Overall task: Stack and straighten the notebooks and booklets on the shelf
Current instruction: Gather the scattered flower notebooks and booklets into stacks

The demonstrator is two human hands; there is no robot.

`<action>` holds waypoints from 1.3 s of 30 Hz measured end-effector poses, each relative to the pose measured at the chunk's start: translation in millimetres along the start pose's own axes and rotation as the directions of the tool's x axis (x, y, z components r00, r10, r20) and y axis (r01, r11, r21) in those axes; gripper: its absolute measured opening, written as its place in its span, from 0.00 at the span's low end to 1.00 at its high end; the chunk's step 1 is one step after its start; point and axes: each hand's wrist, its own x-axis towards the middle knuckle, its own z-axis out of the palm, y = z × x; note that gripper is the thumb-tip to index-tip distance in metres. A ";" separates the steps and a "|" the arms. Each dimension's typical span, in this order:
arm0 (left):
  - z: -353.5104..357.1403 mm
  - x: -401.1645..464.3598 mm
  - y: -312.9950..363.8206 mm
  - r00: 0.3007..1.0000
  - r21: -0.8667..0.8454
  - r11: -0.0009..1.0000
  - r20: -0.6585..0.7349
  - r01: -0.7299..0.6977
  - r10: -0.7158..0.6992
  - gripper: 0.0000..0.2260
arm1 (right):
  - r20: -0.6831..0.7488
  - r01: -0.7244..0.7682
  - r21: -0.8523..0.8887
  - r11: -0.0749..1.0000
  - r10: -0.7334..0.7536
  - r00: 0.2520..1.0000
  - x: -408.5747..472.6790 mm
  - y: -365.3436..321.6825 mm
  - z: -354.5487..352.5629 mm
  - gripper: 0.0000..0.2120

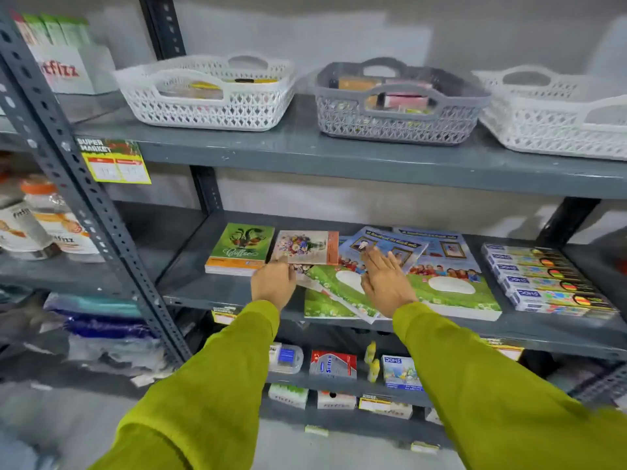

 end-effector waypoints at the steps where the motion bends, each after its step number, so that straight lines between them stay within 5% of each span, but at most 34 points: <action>1: 4.8 8.8 -3.8 0.998 -0.093 0.995 0.056 0.031 -0.026 0.15 | 0.020 0.000 0.022 1.000 0.000 1.000 9.3 -2.8 3.3 0.26; 7: 44.4 64.1 -16.2 0.907 -0.510 0.772 0.369 0.380 -0.203 0.12 | 0.153 -0.044 0.065 0.997 0.033 0.988 67.5 -24.2 22.6 0.23; 11: 55.8 79.6 -9.9 0.773 -0.673 0.389 0.591 0.629 -0.228 0.07 | 0.266 -0.112 0.059 0.992 0.092 0.960 99.6 -32.0 43.5 0.25; 16: 69.9 90.3 -10.7 0.668 -0.675 0.069 0.701 0.735 -0.252 0.08 | 0.357 -0.133 0.009 0.991 0.121 0.926 115.1 -42.4 69.2 0.27; 19: 74.8 93.3 -9.0 0.661 -0.697 -0.036 0.693 0.716 -0.287 0.06 | 0.313 -0.132 0.007 0.991 0.123 0.942 108.9 -48.7 75.1 0.27; 25: 89.4 93.8 -6.1 0.702 -0.757 -0.035 0.622 0.653 -0.347 0.08 | 0.068 0.022 0.028 0.999 -0.024 0.997 75.7 -72.0 75.6 0.23; 28: 100.7 95.8 -6.4 0.720 -0.757 0.085 0.573 0.648 -0.391 0.23 | 0.081 0.025 0.130 0.991 -0.036 0.996 69.2 -80.1 65.7 0.24; 31: 82.6 86.0 4.3 0.770 -0.734 0.269 0.517 0.624 -0.374 0.17 | 0.121 -0.192 0.355 0.915 0.159 0.980 82.7 -73.2 59.9 0.22; 33: 81.5 84.9 6.0 0.805 -0.703 0.394 0.498 0.592 -0.322 0.18 | 0.097 -0.404 0.507 0.762 0.415 0.905 92.9 -58.8 57.1 0.18; 36: 78.1 82.6 7.4 0.856 -0.633 0.585 0.450 0.506 -0.254 0.24 | 0.093 -0.659 0.484 0.576 0.714 0.693 97.9 -23.6 55.3 0.13; 39: 79.9 82.9 6.9 0.891 -0.601 0.673 0.401 0.431 -0.213 0.24 | 0.220 -0.789 0.448 0.420 0.804 0.553 97.4 -7.4 56.0 0.19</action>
